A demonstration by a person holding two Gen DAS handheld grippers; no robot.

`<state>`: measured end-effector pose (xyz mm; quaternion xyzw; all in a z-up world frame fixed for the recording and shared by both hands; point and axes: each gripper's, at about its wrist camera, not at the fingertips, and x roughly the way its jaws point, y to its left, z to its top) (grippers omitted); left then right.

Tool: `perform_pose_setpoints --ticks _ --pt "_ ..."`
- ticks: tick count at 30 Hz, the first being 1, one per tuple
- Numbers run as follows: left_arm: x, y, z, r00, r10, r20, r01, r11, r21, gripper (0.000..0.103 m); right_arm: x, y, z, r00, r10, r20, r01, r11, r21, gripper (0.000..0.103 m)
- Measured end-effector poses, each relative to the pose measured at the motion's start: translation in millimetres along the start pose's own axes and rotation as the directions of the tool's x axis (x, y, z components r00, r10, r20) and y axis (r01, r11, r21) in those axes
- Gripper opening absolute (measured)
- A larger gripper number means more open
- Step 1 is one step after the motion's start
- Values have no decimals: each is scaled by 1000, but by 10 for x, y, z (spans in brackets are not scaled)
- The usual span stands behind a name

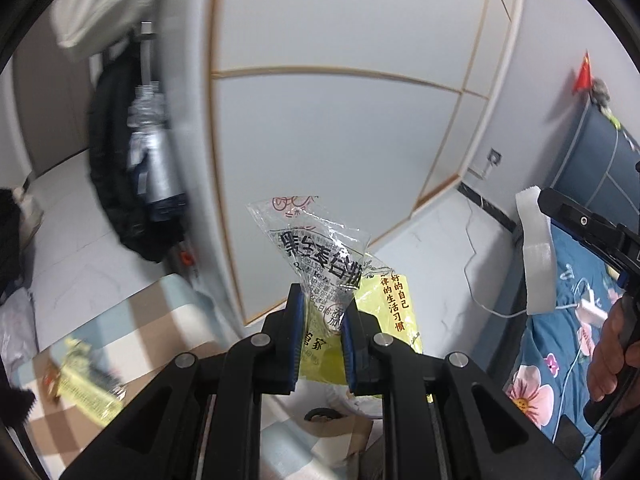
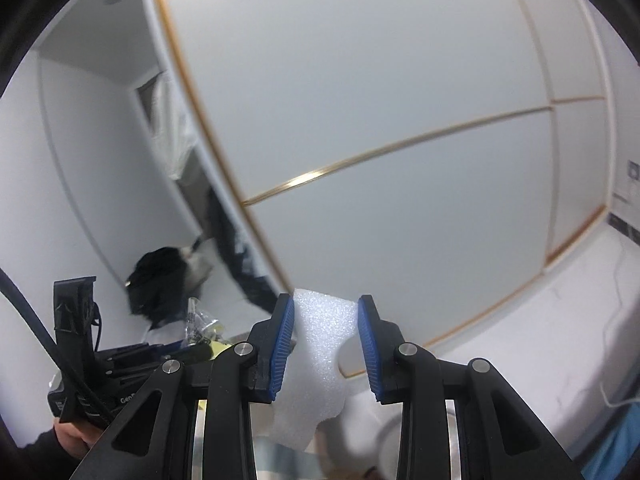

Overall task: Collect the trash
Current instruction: 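Carry the bread bag and foam over the white bin with both tools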

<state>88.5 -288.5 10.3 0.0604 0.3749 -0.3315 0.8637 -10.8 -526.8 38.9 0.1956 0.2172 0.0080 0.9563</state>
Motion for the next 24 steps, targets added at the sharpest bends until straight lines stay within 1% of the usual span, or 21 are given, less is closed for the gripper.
perform_pose_setpoints --ticks 4,5,7,9,10,11,13,17,18,20,21,22,23,24 --pt "412 -163 57 997 -28 -67 30 999 28 12 47 -429 -114 997 -68 -24 69 996 50 31" --pt "564 -193 64 993 -51 -102 53 998 17 12 72 -539 -163 996 -80 -37 82 994 65 31" --pt "821 -249 68 985 -66 -159 69 997 14 12 142 -713 -269 993 -101 -64 106 991 86 31" --pt "1105 -307 74 972 -85 -218 89 996 10 12 270 -922 -418 987 -115 -110 128 985 116 31" --pt "1179 -331 66 966 -96 -239 99 995 1 12 335 -1026 -503 984 -120 -131 138 981 136 31" --pt "1309 -349 47 955 -115 -275 116 993 -13 12 388 -1129 -591 981 -123 -148 146 977 158 31" --pt "1502 -392 10 937 -127 -326 126 992 -23 12 499 -1297 -745 975 -125 -182 161 967 198 31" --pt "1943 -455 -133 881 -148 -449 151 988 -30 12 644 -1622 -1022 962 -136 -235 195 949 248 31" --pt "2051 -484 -164 862 -157 -481 162 986 -32 12 713 -1692 -1097 957 -137 -255 204 944 260 31" --pt "2222 -549 -242 843 -162 -513 174 985 -25 12 853 -1776 -1194 950 -135 -282 216 936 278 31" --pt "2285 -578 -281 837 -159 -524 178 984 -15 12 880 -1835 -1248 947 -135 -290 220 933 284 31" --pt "2386 -632 -339 829 -128 -545 164 986 17 13 918 -1874 -1295 946 -133 -295 221 932 288 31" --pt "2488 -679 -416 813 -99 -574 154 987 48 13 958 -1917 -1350 945 -131 -301 223 929 294 31" --pt "2578 -715 -464 795 -91 -600 156 986 57 13 1023 -1943 -1378 943 -128 -307 223 928 300 31"
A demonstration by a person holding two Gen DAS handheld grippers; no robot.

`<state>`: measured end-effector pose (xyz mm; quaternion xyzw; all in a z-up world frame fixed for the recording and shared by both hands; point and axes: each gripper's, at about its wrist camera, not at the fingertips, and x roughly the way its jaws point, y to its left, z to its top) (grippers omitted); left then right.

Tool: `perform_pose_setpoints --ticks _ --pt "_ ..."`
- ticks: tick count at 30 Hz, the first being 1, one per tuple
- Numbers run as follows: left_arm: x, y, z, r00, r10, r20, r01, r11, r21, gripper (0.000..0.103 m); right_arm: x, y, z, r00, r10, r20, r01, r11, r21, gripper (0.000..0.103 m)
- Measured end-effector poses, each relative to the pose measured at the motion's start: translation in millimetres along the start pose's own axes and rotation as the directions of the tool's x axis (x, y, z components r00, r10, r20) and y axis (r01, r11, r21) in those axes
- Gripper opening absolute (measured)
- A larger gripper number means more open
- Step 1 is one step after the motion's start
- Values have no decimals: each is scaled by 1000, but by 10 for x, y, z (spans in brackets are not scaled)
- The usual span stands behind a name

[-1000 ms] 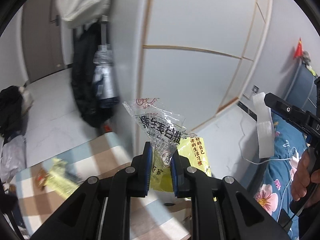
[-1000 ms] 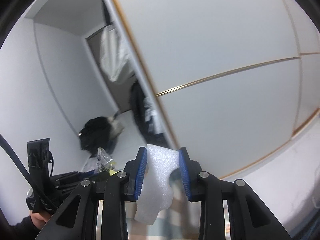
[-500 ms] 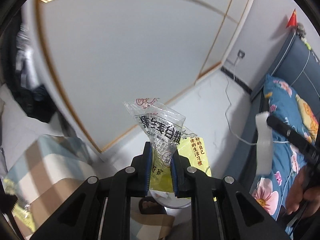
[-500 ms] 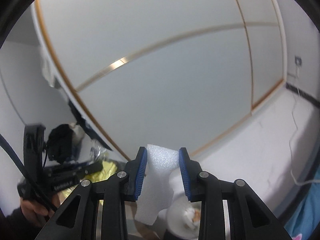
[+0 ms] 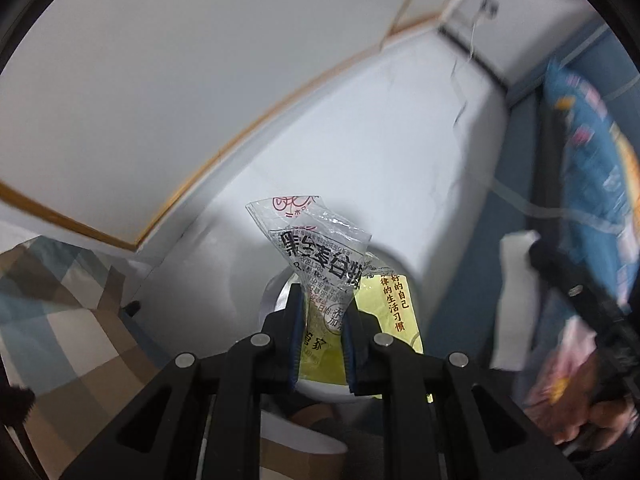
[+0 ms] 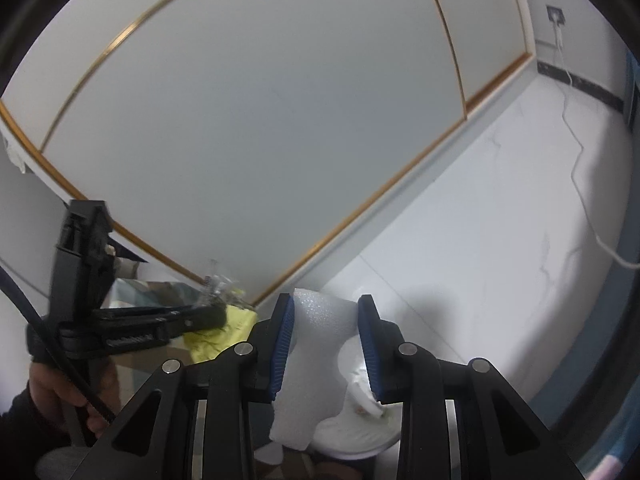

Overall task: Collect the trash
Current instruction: 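Carry the bread bag and foam over the white bin with both tools, then open both tools to drop the bread bag and foam into the bin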

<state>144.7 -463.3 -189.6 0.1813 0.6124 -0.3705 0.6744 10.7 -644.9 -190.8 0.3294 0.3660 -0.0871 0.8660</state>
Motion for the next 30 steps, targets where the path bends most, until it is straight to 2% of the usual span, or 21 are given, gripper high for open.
perform_pose_setpoints --ticks 4,9,13,17,19,22,28,30 --pt "288 15 -25 996 3 -87 -4 1000 -8 13 267 -89 -86 999 -12 -45 14 1000 23 31" --pt "620 10 -45 983 12 -184 -19 999 -37 14 560 -150 -249 996 -1 -84 6 998 59 31" --pt "856 89 -41 964 -33 -263 7 995 -98 15 687 -166 -357 993 -5 -120 16 996 87 31" --pt "1006 91 -75 951 -57 -303 17 991 -132 17 789 -193 -471 988 -9 -152 25 994 105 32" --pt "1045 90 -88 949 -70 -307 24 988 -151 21 812 -200 -527 987 -5 -160 23 994 109 32" --pt "1053 137 -98 947 -101 -305 46 982 -185 38 840 -190 -583 986 -8 -168 23 996 90 32" --pt "1093 147 -101 946 -100 -309 43 982 -185 43 927 -241 -594 981 -14 -194 34 994 102 32" --pt "1095 145 -103 943 -116 -313 56 979 -195 60 975 -280 -632 980 -15 -199 37 994 105 32"
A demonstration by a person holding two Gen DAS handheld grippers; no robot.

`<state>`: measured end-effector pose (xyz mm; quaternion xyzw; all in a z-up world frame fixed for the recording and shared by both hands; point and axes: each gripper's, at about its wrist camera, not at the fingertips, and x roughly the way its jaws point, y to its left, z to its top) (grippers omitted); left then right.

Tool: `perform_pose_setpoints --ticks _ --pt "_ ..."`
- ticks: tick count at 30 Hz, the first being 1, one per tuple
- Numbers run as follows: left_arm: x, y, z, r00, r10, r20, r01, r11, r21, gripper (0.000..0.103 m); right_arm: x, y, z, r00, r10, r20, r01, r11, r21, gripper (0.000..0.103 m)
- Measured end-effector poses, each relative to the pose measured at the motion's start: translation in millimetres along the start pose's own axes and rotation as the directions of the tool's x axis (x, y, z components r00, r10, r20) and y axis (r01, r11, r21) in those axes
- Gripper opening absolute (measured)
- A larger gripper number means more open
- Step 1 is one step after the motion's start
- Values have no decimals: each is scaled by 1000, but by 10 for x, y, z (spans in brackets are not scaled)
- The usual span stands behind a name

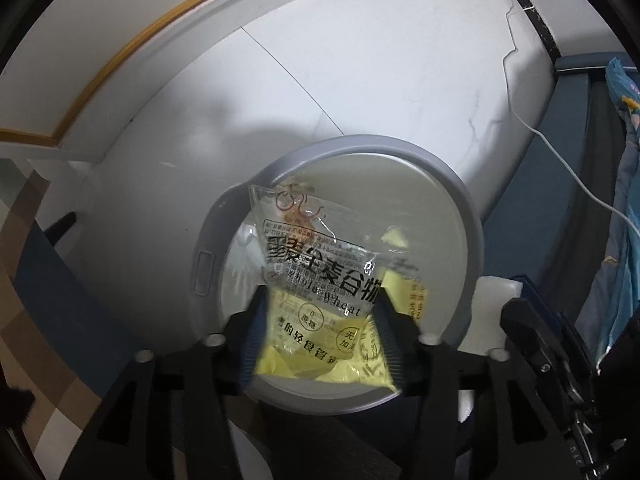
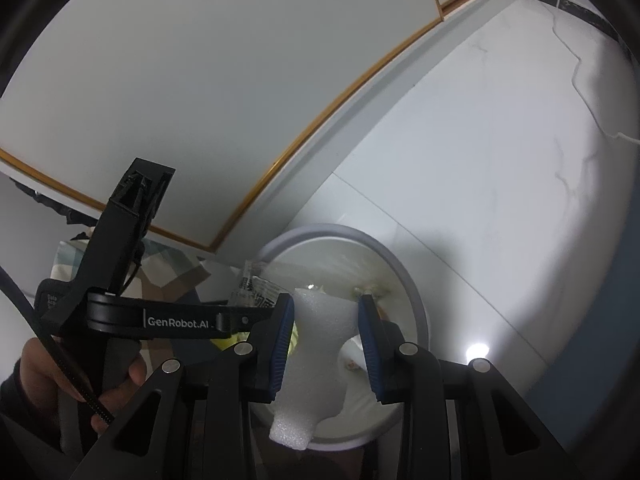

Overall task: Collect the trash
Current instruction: 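Open both tools to drop the bread bag and foam into the bin, then move both open tools back over the checked table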

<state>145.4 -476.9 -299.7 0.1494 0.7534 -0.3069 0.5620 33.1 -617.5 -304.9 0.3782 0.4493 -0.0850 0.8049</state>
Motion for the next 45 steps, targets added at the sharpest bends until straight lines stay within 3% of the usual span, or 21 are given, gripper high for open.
perform_pose_setpoints --ticks 2,8,17,21,26,29,36,39,41,42,45 --pt "-1 11 -1 1000 13 2 -13 1000 -7 66 14 -6 -6 1000 0 -4 0 1000 2 32" --pt "-7 16 -24 999 48 8 -48 999 19 66 55 -58 -9 1000 -3 -3 3 1000 -2 33" --pt "-264 90 -96 991 90 94 -93 995 31 66 155 -50 -74 998 -36 -47 35 999 -18 37" --pt "-437 192 -155 989 75 127 -76 997 -2 67 173 -38 -91 997 -42 -58 41 999 -20 47" --pt "-686 227 -269 984 40 173 -41 999 0 67 105 10 -111 996 -49 -75 46 998 -32 47" --pt "-901 225 -356 971 36 238 -37 999 -1 67 -37 73 -94 997 -57 -50 55 997 -51 47" --pt "-1486 272 -698 908 43 416 -33 999 -31 67 -572 341 31 996 -62 57 67 993 -97 52" --pt "-1763 262 -921 869 13 495 -8 1000 -12 68 -847 521 98 993 -50 109 63 990 -127 52" --pt "-1983 290 -1127 832 17 555 -4 1000 -24 70 -1030 652 133 988 -38 147 61 987 -151 52" --pt "-2052 292 -1174 817 24 576 -8 1000 -30 77 -1134 732 146 985 -32 169 61 984 -166 53" --pt "-2366 356 -1471 737 70 672 -29 997 -72 83 -1410 983 165 972 -13 236 63 976 -208 58"
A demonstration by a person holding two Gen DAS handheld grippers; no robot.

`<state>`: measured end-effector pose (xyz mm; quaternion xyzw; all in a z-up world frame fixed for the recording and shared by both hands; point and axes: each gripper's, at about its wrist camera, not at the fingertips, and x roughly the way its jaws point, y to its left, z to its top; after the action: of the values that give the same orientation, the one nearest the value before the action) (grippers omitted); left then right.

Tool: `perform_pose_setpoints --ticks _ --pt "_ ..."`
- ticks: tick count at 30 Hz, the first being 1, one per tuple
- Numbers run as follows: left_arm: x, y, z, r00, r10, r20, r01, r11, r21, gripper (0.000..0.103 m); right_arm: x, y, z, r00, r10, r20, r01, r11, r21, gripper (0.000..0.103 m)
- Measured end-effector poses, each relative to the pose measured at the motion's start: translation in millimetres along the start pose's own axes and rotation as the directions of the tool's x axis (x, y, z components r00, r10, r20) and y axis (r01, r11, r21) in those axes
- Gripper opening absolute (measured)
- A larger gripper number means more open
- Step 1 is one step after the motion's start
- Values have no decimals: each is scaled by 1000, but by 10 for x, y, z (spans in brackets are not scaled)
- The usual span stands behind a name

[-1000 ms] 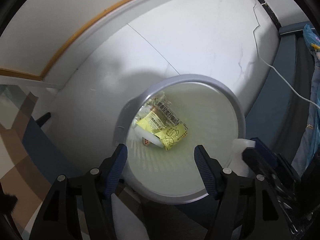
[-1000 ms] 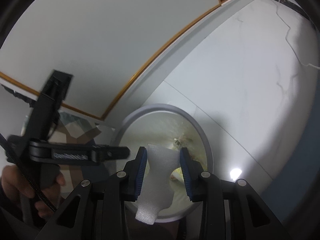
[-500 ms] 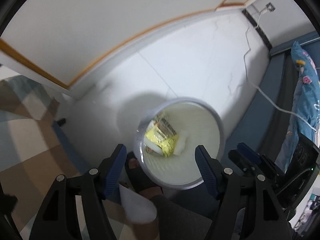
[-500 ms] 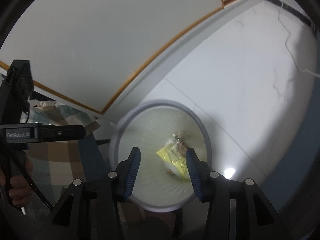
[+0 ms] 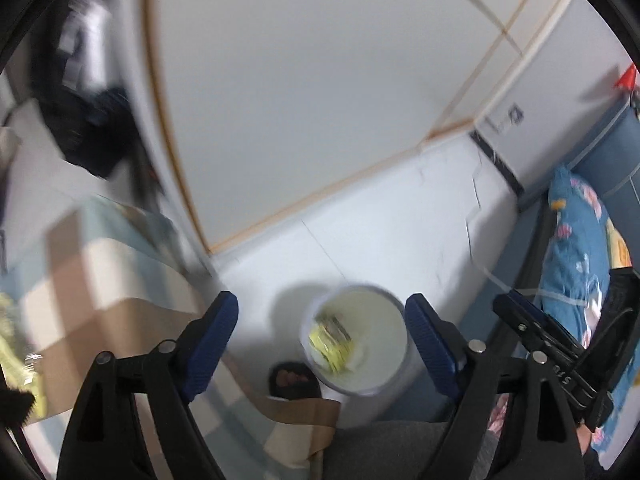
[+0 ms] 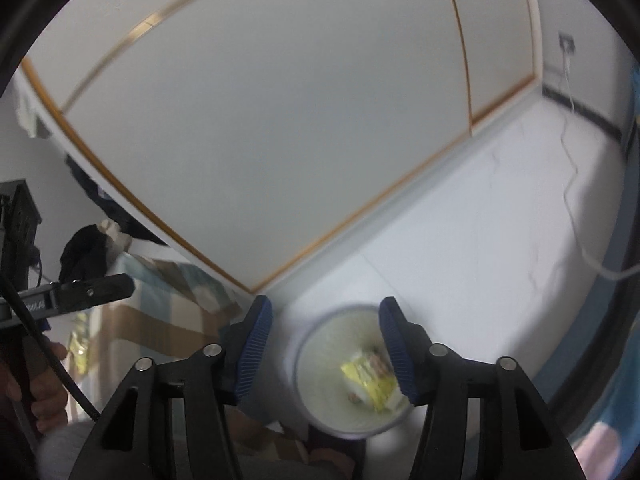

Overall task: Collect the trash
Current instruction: 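Move both open tools back over the checked table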

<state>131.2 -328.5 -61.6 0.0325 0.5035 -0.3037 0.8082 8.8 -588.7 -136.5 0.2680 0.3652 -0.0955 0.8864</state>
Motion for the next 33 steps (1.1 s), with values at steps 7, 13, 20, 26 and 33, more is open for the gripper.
perform_pose_setpoints --ticks 7,13,20,26,33 --pt "-818 306 -100 964 132 229 -119 990 -70 85 -478 598 156 989 20 147 -6 996 -91 67" --pt "-1414 737 -390 890 258 376 -202 962 -184 92 -873 1268 127 967 85 242 -33 977 -213 74" --pt "-1950 1163 -656 838 306 452 -194 941 -277 101 -1183 1993 39 937 212 278 -114 937 -331 81" --pt "-2244 1421 -862 776 386 498 -248 914 -323 102 -1211 2562 -131 917 309 252 -186 890 -417 88" --pt "-2332 1904 -1044 758 451 471 -256 870 -422 102 -1025 3219 -364 899 405 165 -274 815 -510 91"
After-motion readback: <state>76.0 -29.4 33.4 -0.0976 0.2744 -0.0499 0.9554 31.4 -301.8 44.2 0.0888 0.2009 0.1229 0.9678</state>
